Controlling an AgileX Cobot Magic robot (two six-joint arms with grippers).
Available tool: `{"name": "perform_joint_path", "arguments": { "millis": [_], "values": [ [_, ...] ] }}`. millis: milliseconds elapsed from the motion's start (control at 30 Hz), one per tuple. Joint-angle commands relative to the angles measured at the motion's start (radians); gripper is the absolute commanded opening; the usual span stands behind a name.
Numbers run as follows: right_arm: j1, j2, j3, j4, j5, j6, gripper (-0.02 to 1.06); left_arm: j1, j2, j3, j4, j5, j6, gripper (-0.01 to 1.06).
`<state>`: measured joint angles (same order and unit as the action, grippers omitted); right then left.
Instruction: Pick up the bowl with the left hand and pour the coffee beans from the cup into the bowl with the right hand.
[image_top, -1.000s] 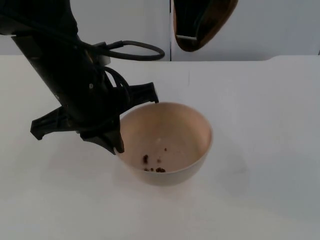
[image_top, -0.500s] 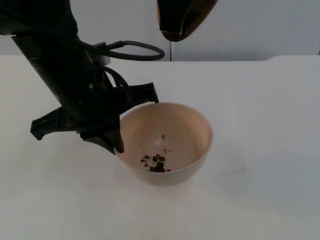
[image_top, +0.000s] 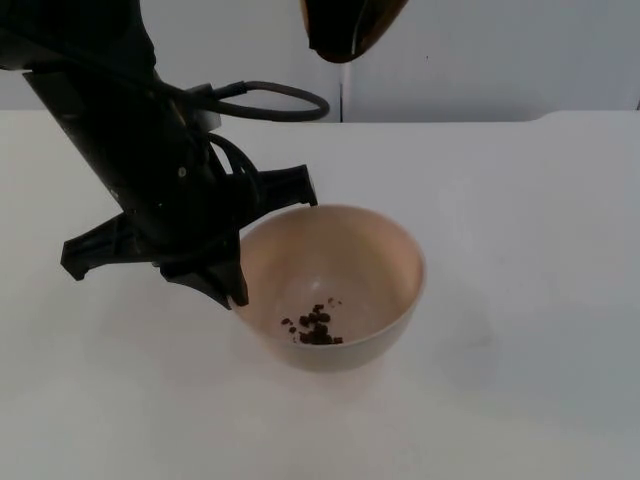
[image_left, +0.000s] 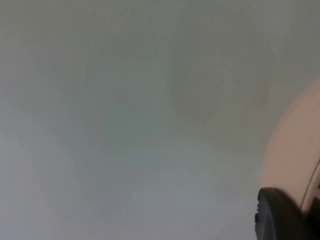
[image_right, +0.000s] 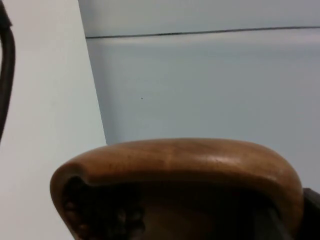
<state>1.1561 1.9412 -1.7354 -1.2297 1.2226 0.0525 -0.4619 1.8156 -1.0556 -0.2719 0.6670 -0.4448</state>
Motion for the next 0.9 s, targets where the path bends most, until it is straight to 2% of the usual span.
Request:
{"name": "perform_joint_path", "arguments": {
  "millis": [0,200,433,867],
  "values": [
    [0.005,-0.002,0.019,-0.031,-0.001,0.000,0.00,-0.006,-0.002,-0.004,-0.007,-0.003,-0.005,0.00],
    [0.005,-0.002,0.095,-0.104,-0.001,0.059,0.00,-0.006,-0.002,-0.004,-0.007,-0.003,-0.005,0.00],
    [0.008,-0.002,0.106,-0.135,-0.001,0.132,0.00,-0.006,-0.002,-0.004,-0.007,-0.007,-0.005,0.00],
    [0.008,-0.002,0.106,-0.129,-0.001,0.135,0.00,-0.006,-0.002,-0.004,-0.007,-0.007,-0.005,0.00]
  ]
}}
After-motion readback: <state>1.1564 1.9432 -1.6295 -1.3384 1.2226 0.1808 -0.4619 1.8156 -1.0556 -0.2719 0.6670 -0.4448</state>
